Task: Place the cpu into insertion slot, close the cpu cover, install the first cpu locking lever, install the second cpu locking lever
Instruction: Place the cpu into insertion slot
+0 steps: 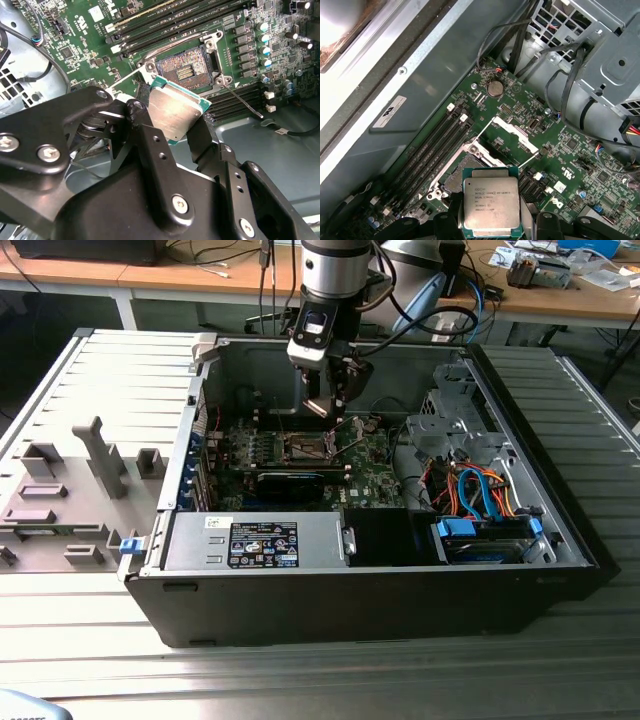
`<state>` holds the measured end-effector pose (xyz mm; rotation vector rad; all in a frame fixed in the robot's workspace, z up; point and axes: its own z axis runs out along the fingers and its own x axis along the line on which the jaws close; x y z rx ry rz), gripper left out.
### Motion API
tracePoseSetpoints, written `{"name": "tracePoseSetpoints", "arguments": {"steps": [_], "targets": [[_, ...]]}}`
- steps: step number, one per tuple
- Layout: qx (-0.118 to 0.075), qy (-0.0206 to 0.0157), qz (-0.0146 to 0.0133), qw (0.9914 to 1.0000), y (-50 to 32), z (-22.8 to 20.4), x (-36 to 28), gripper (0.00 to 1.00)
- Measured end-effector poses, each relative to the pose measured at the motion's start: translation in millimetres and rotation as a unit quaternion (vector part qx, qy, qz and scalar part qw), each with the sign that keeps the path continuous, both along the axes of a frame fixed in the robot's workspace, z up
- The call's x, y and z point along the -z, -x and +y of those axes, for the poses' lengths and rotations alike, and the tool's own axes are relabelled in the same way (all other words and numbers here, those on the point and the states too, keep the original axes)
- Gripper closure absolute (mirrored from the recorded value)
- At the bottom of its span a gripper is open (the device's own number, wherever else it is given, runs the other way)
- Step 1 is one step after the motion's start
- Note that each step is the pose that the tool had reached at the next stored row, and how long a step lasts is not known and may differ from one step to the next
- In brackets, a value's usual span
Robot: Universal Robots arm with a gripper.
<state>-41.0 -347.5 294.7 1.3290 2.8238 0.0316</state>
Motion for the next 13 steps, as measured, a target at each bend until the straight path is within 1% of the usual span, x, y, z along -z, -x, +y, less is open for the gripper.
{"name": "tracePoseSetpoints", "arguments": {"steps": [13], "targets": [[0.005, 0.0000, 0.0000, 0.99999, 0.0, 0.0, 1.1, 0.45]]}}
